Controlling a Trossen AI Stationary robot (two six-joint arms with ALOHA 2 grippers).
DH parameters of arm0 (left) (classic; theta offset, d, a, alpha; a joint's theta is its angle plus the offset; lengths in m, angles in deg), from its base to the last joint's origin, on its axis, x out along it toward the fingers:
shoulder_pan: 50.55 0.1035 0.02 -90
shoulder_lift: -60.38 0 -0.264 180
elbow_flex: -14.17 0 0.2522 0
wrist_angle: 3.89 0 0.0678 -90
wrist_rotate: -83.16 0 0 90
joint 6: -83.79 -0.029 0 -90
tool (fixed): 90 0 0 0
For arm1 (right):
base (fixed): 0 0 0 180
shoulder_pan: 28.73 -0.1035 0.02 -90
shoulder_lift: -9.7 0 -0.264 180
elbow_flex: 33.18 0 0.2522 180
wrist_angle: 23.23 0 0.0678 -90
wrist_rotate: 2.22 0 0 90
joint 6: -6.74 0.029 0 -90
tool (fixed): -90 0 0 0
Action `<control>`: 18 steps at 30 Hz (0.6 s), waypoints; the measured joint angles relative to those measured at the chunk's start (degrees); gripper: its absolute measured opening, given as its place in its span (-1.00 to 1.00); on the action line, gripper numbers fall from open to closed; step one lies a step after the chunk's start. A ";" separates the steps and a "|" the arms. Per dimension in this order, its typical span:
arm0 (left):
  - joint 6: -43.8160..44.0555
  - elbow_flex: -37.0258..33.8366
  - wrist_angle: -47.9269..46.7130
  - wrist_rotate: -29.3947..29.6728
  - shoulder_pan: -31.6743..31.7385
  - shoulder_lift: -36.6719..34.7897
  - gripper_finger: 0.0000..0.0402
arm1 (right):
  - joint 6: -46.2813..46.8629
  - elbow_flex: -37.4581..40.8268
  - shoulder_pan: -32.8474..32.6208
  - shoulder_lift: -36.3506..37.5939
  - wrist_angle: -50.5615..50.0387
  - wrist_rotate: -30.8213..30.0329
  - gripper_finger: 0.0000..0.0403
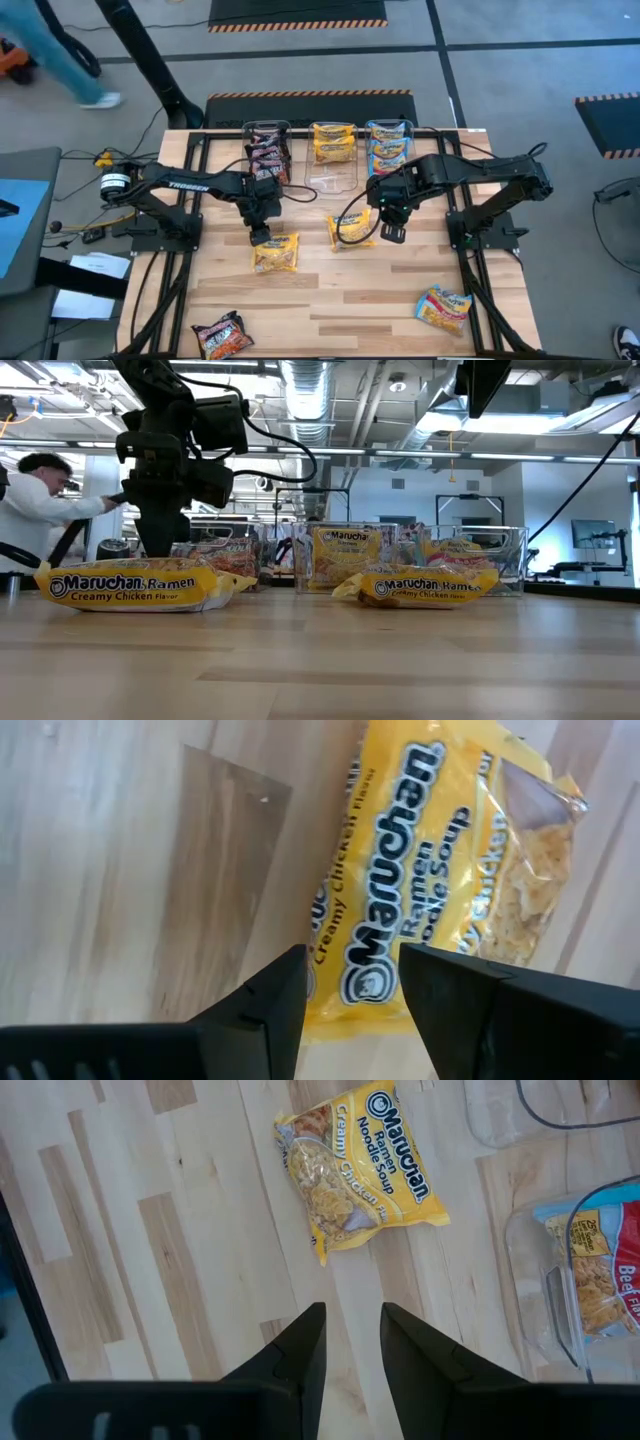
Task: Sort Maruchan noodles
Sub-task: Put the yellow noodle pack into the middle transparent bin
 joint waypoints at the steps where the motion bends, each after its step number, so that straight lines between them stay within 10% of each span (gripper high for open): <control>1: -0.63 0.00 0.00 -0.45 0.00 0.00 -0.27 | 0.00 0.00 0.00 0.00 0.00 0.00 -0.39; 18: -1.53 0.00 0.50 0.11 0.00 0.04 -0.27 | 0.15 0.00 0.00 0.00 0.22 0.02 -0.39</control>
